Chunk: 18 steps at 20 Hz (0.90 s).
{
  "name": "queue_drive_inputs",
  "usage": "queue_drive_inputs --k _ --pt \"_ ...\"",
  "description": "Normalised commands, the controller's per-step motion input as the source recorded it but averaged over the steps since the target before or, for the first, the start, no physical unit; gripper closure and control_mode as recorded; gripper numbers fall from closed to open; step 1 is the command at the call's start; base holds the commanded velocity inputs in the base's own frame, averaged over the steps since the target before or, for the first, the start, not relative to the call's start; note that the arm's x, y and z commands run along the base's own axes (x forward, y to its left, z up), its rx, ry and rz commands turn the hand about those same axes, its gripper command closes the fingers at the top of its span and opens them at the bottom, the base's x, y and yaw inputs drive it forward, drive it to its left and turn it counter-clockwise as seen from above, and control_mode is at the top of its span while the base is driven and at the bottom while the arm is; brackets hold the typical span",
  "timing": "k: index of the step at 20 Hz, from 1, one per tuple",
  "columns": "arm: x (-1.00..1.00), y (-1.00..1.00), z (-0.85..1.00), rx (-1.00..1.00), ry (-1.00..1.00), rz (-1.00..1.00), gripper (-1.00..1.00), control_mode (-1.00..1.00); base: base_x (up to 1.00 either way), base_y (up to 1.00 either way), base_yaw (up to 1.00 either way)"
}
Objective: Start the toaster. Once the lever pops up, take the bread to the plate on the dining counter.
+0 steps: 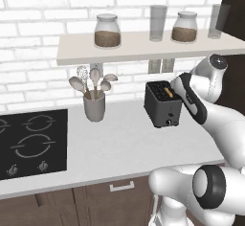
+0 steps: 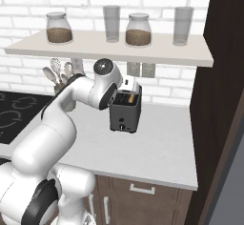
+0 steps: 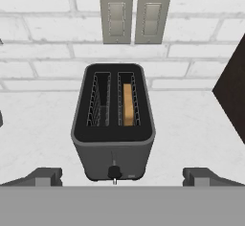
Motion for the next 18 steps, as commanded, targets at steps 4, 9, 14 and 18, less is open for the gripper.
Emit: queue_drive_inputs --k 4,9,14,18 --pt "0.0 0.0 0.0 0.0 0.0 0.0 -1.0 -1.0 0.0 0.0 0.0" --pt "0.0 0.0 0.0 0.0 0.0 0.0 -1.0 -1.0 0.0 0.0 0.0" --pt "0.0 0.0 0.0 0.0 0.0 0.0 -1.0 -1.0 0.0 0.0 0.0" --pt "0.0 0.0 0.0 0.0 0.0 0.0 -1.0 -1.0 0.0 0.0 0.0"
